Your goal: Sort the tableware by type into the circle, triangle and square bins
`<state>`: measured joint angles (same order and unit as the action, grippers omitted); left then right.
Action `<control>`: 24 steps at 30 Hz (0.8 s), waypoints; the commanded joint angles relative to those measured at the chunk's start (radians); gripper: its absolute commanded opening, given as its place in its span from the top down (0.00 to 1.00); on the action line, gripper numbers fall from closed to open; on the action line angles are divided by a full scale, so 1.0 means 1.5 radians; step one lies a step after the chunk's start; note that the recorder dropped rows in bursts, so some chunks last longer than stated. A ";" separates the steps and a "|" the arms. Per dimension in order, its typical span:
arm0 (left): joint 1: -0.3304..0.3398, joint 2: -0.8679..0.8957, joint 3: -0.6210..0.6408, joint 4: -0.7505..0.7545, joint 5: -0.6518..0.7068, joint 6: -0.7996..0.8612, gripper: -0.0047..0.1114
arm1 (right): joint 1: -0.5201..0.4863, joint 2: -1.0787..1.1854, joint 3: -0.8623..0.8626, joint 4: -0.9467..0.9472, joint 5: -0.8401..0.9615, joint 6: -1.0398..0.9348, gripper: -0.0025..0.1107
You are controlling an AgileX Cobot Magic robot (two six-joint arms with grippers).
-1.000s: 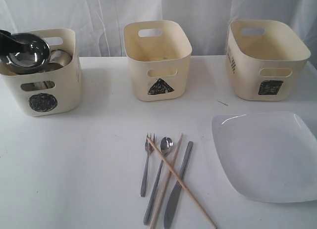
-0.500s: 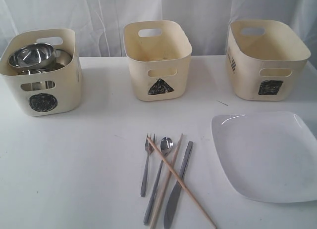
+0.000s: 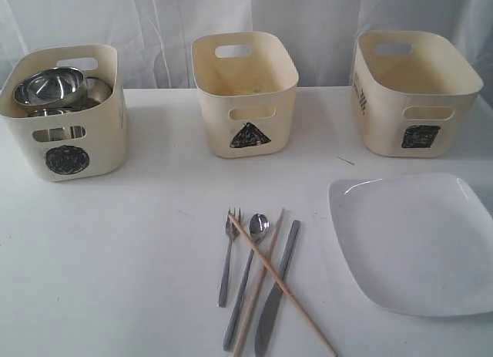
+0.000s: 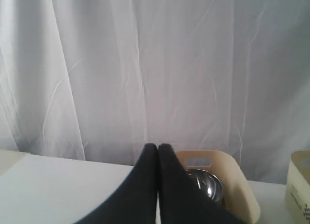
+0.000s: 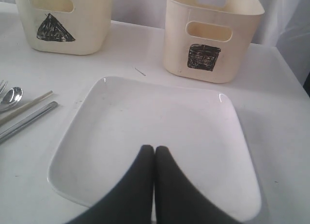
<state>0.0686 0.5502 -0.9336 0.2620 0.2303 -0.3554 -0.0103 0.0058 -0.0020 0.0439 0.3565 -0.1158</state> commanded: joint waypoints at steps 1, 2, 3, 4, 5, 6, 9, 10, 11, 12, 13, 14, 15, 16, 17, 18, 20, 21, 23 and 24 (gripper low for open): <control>0.001 -0.125 0.080 -0.013 0.116 -0.005 0.95 | 0.000 -0.004 0.001 -0.003 -0.004 -0.001 0.98; 0.001 -0.137 0.089 -0.022 0.149 -0.008 0.95 | 0.000 -0.004 0.001 -0.003 -0.004 -0.001 0.98; 0.001 -0.150 0.098 -0.041 0.190 -0.009 0.95 | 0.000 -0.004 0.001 -0.003 -0.004 -0.001 0.98; 0.001 -0.159 0.104 -0.069 0.234 -0.010 0.95 | 0.000 -0.004 0.001 -0.003 -0.004 -0.001 0.98; 0.001 -0.164 0.105 -0.098 0.272 -0.010 0.95 | 0.000 -0.004 0.001 -0.003 -0.004 -0.001 0.98; 0.001 -0.167 0.105 -0.137 0.317 -0.010 0.95 | 0.000 -0.004 0.001 -0.003 -0.004 -0.001 0.98; 0.001 -0.168 0.105 -0.215 0.443 -0.007 0.95 | 0.000 -0.004 0.001 -0.003 -0.004 -0.001 0.98; 0.001 -0.168 0.105 -0.220 0.481 -0.007 0.95 | 0.000 -0.004 0.001 -0.003 -0.004 -0.001 0.98; 0.001 -0.168 0.105 -0.222 0.520 -0.007 0.95 | 0.000 -0.004 0.001 -0.003 -0.004 -0.001 0.98; 0.001 -0.168 0.105 -0.214 0.555 -0.006 0.95 | 0.000 -0.004 0.001 -0.003 -0.004 -0.001 0.98; 0.001 -0.170 0.105 -0.201 0.592 -0.002 0.95 | 0.000 -0.004 0.001 -0.003 -0.004 -0.001 0.98; 0.001 -0.170 0.105 -0.196 0.625 -0.002 0.95 | 0.000 -0.004 0.001 -0.003 -0.004 -0.001 0.98; 0.001 -0.170 0.105 -0.192 0.646 -0.002 0.95 | 0.000 -0.004 0.001 -0.003 -0.004 -0.001 0.98; 0.001 -0.170 0.105 -0.186 0.660 -0.002 0.95 | 0.000 -0.004 0.001 -0.003 -0.004 -0.001 0.98; 0.001 -0.170 0.105 -0.169 0.660 -0.002 0.95 | 0.000 -0.004 0.001 -0.003 -0.004 -0.001 0.98; 0.001 -0.170 0.105 -0.157 0.658 -0.002 0.95 | 0.000 -0.004 0.001 -0.003 -0.004 -0.001 0.98; 0.001 -0.170 0.105 -0.134 0.602 -0.002 0.95 | 0.000 -0.004 0.001 -0.003 -0.004 -0.001 0.98; 0.001 -0.170 0.105 -0.131 0.559 -0.002 0.95 | 0.000 -0.004 0.001 -0.003 -0.004 -0.001 0.98; 0.001 -0.166 0.115 -0.111 0.477 -0.002 0.95 | 0.000 -0.004 0.001 -0.003 -0.004 -0.001 0.98; 0.001 -0.161 0.130 -0.099 0.412 0.005 0.95 | 0.000 -0.004 0.001 -0.003 -0.004 -0.001 0.98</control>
<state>0.0686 0.3007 -0.7680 0.0750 1.0181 -0.3587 -0.0103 0.0058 -0.0020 0.0439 0.3565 -0.1158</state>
